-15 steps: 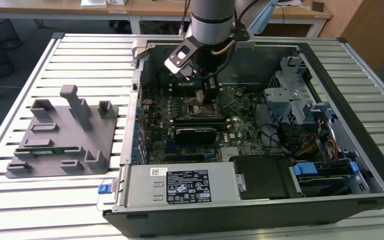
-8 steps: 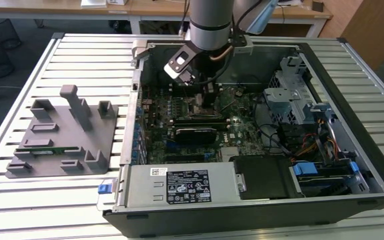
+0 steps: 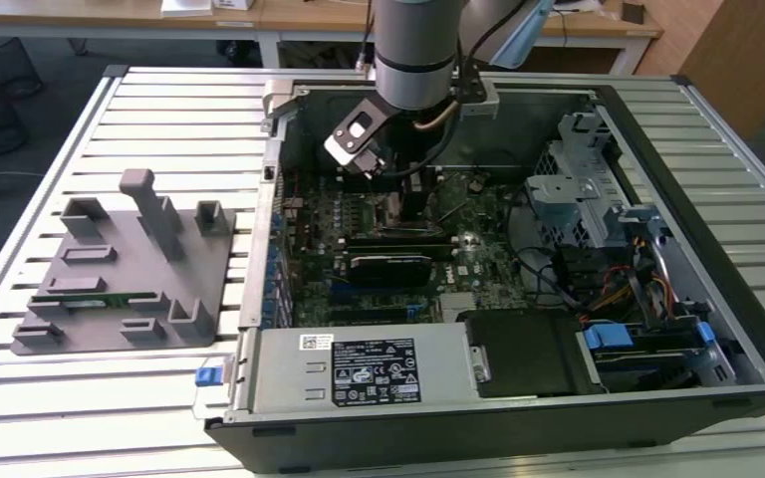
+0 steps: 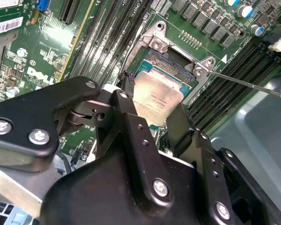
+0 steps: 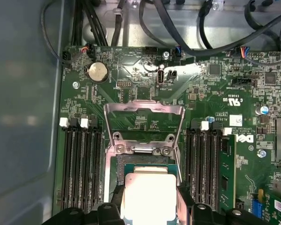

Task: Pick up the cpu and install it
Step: 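Place the cpu into insertion slot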

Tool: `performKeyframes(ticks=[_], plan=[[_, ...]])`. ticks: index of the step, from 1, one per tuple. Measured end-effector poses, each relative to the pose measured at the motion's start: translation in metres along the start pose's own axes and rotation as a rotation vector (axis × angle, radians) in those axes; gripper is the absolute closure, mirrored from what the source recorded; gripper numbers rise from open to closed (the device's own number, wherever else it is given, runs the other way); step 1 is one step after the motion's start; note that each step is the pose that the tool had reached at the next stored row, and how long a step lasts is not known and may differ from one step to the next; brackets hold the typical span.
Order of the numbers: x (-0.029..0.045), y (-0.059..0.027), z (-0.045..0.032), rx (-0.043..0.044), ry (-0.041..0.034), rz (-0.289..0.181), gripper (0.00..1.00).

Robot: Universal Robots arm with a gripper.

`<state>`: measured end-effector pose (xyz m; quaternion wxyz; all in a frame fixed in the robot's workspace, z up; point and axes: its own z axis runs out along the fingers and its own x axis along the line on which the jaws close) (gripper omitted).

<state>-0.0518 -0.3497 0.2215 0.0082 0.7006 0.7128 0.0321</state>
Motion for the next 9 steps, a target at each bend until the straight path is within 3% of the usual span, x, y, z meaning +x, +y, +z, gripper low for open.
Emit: performKeyframes(ticks=[9], plan=[[0.0001,-0.0008,0.0094,-0.0003,-0.0003,0.005,0.47]])
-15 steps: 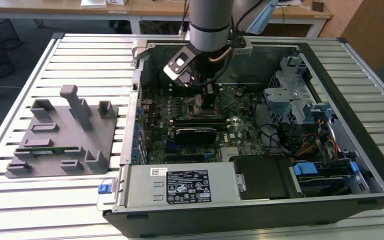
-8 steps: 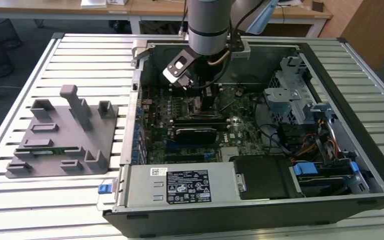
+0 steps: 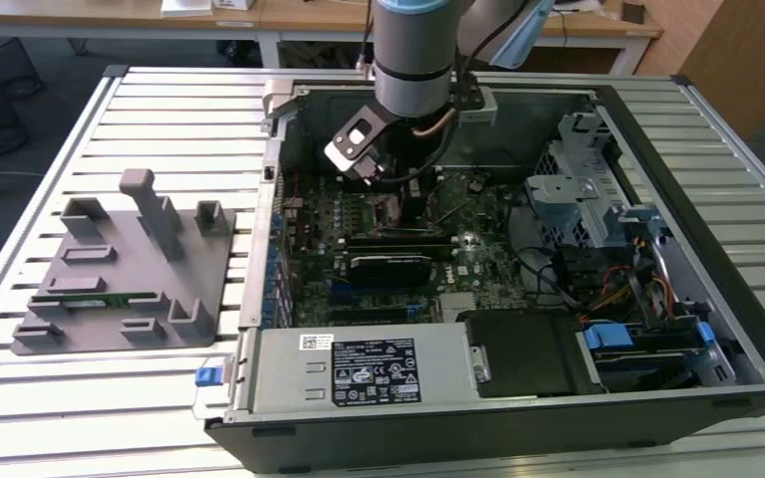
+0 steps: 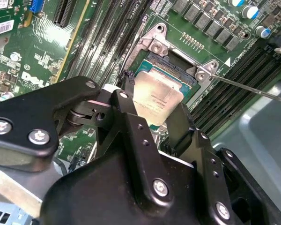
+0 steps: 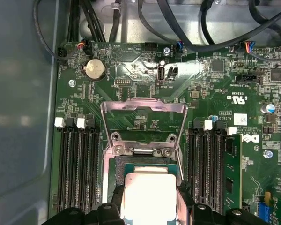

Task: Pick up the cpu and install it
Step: 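Place the cpu into insertion slot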

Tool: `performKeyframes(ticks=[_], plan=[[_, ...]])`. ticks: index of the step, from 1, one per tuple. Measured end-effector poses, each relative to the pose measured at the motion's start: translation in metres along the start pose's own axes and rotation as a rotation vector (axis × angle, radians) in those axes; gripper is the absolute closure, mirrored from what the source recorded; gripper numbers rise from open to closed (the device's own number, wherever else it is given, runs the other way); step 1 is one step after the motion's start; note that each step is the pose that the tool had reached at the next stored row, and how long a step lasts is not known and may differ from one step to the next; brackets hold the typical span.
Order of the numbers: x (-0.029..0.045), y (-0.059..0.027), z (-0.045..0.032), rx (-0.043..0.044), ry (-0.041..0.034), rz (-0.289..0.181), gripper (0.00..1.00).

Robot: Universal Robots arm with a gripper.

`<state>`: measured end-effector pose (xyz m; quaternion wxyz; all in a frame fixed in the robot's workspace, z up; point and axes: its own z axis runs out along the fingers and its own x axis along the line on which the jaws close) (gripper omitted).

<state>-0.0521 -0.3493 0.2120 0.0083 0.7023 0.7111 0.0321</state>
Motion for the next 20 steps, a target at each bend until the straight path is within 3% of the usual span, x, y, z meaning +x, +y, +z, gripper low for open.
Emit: performKeyframes(ticks=[20], plan=[[0.0037,-0.0008,0.0148,-0.0005,-0.0008,0.015,0.47]])
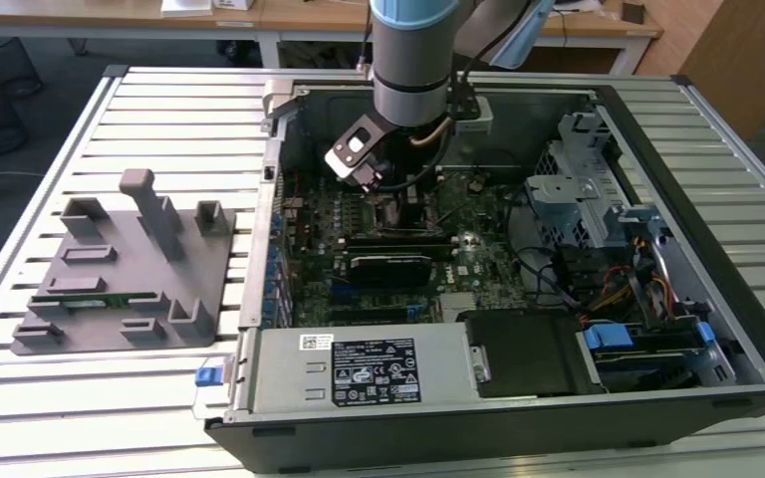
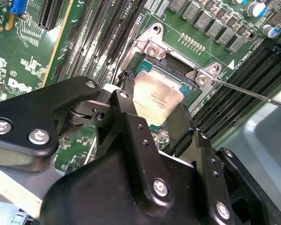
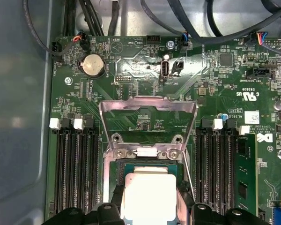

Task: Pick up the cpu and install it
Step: 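Place the cpu into insertion slot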

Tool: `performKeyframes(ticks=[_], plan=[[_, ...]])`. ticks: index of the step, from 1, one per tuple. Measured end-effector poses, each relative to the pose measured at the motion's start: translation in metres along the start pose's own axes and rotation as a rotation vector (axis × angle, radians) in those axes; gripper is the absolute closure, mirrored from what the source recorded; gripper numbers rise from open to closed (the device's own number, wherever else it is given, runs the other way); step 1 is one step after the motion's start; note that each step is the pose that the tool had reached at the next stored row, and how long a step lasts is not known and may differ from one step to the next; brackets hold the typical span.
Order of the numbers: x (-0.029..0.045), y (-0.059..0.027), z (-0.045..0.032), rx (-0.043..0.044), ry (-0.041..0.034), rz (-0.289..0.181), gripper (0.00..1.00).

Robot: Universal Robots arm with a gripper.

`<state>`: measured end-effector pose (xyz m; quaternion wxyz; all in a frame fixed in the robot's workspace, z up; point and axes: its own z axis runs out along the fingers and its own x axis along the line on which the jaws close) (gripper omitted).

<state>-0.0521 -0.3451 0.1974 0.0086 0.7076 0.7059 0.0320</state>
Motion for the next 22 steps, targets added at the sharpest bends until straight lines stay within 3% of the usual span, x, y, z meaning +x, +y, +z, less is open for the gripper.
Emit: performKeyframes(ticks=[22], plan=[[0.0023,-0.0004,0.0043,-0.0006,0.0020,-0.009,0.47]])
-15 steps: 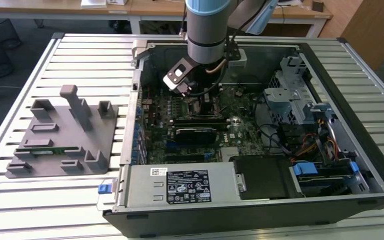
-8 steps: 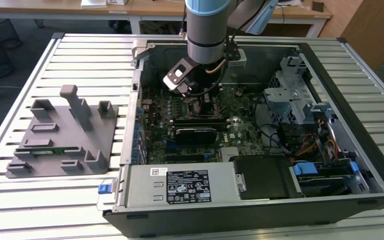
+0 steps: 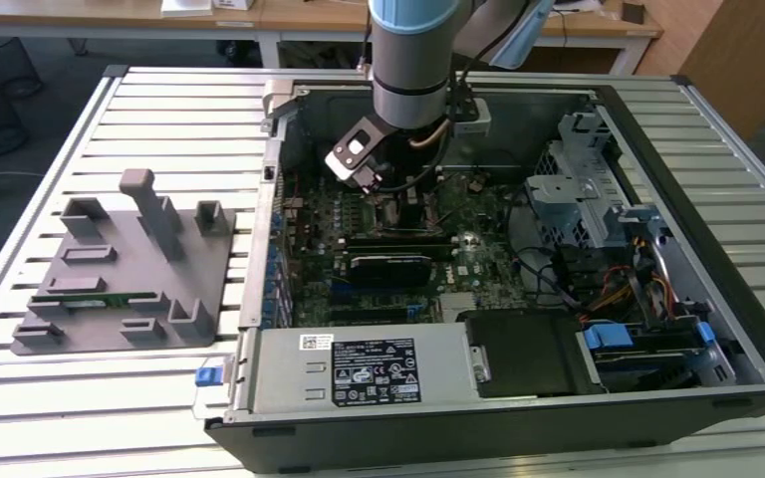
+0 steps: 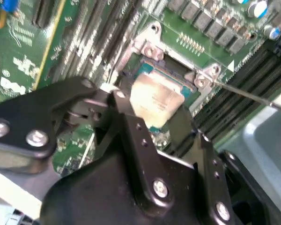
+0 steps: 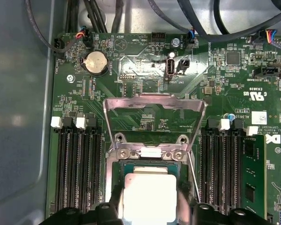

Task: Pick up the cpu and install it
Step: 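Place the cpu into insertion slot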

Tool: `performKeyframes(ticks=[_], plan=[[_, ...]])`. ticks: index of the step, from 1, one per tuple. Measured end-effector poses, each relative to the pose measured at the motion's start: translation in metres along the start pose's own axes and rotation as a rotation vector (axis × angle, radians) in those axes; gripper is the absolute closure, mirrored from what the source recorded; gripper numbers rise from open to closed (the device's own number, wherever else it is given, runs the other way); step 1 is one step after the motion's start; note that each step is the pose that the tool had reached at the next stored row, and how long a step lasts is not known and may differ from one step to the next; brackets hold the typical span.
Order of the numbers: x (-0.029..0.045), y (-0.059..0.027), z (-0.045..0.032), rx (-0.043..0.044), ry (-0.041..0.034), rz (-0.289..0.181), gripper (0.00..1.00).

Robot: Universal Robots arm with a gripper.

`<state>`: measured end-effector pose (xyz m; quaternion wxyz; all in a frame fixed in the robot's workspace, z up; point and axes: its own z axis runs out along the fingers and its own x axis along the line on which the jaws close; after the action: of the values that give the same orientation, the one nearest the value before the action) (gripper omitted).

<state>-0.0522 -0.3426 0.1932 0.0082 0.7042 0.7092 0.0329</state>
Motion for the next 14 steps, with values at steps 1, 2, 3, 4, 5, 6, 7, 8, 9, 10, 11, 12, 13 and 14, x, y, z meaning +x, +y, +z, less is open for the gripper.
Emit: performKeyframes(ticks=[1,2,3,4,5,6,7,8,9,10,11,12,13,14], plan=[[-0.0001,-0.0001,-0.0002,0.0003,-0.0005,0.000,0.40],[-0.0002,-0.0001,-0.0005,0.0009,-0.0014,0.000,0.40],[-0.0003,-0.0001,-0.0007,0.0010,-0.0016,0.000,0.40],[-0.0003,-0.0001,-0.0013,0.0012,-0.0019,0.000,0.40],[-0.0002,-0.0001,-0.0019,0.0011,-0.0017,0.000,0.40],[-0.0002,0.0000,-0.0026,0.0010,-0.0015,0.000,0.40],[-0.0001,0.0000,-0.0025,0.0009,-0.0013,0.000,0.40],[0.0002,0.0000,-0.0025,0.0009,-0.0014,0.000,0.40],[0.0007,-0.0001,-0.0025,0.0010,-0.0015,0.000,0.40],[0.0010,0.0000,-0.0025,0.0010,-0.0014,0.000,0.40],[0.0013,0.0000,-0.0023,0.0009,-0.0010,0.000,0.40],[0.0015,0.0000,-0.0022,0.0009,-0.0006,0.000,0.40],[0.0015,-0.0001,-0.0021,0.0010,-0.0002,0.000,0.40],[0.0015,-0.0001,-0.0019,0.0011,0.0006,0.000,0.40]])
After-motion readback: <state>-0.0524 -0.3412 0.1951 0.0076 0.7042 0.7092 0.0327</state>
